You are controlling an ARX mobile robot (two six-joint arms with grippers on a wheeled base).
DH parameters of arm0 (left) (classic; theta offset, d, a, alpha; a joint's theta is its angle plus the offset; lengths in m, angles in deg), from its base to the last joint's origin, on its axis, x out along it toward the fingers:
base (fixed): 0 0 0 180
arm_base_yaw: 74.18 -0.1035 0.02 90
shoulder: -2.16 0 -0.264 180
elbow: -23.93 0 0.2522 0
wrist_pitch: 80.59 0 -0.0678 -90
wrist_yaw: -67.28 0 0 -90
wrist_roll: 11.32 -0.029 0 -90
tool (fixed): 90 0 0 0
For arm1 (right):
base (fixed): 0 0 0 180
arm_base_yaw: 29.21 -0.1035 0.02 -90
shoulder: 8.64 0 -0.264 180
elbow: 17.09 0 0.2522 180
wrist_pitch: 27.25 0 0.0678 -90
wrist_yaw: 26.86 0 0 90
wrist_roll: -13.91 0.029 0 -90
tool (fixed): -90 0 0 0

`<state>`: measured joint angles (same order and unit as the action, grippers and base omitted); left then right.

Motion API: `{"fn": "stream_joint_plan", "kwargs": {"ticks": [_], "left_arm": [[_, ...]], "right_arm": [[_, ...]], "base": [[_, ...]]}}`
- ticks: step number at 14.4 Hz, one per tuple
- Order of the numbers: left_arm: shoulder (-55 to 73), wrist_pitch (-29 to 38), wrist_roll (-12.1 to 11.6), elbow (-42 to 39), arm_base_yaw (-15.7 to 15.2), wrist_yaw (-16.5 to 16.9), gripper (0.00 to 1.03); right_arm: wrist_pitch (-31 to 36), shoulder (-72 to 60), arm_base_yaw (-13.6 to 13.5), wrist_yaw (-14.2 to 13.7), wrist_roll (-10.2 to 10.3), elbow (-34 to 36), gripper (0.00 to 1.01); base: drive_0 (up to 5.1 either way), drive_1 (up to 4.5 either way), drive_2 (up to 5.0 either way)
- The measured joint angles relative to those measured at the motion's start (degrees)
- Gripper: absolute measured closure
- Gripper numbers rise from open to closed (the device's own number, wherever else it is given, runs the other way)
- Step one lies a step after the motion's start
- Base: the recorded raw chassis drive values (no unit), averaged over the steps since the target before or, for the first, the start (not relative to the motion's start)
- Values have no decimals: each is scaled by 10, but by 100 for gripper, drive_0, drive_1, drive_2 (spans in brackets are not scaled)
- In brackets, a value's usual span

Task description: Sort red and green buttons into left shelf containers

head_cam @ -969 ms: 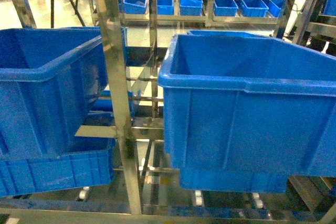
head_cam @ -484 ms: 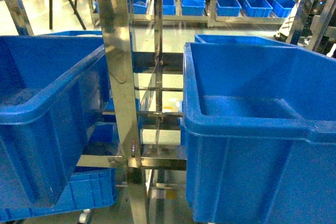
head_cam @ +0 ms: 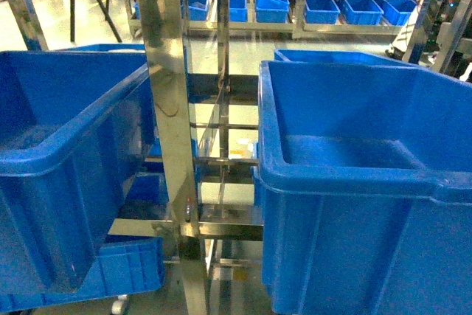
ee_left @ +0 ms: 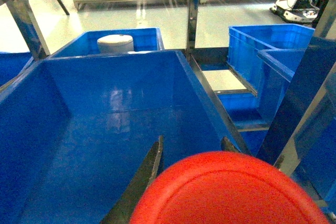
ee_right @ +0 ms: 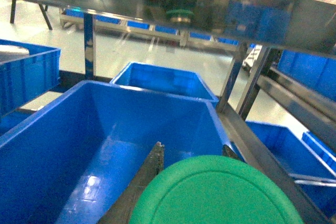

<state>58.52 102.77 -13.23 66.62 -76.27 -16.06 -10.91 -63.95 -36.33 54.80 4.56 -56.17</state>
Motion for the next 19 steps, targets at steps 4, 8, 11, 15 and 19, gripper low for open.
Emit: {"fn": "stream_joint_plan", "kwargs": {"ticks": [4,8,11,15,19], "left_arm": [[-1,0,0,0,0,1,76],[-1,0,0,0,0,0,76],[-1,0,0,0,1,2,76],[-1,0,0,0,1,2,76],[-2,2,0,0,1,2,76]], "right_arm": [[20,-254,-29,-4,101,-140,75],[33,-360,5,-3,150,-172,55],[76,-281,9,-20,145,-119,27],[-23,-15,-43,-42,45,22,4],[-149,223,-64,-63,-17,15,3]], "base": [[0,0,0],[0,0,0],[0,0,0],[0,0,0],[0,0,0]]}}
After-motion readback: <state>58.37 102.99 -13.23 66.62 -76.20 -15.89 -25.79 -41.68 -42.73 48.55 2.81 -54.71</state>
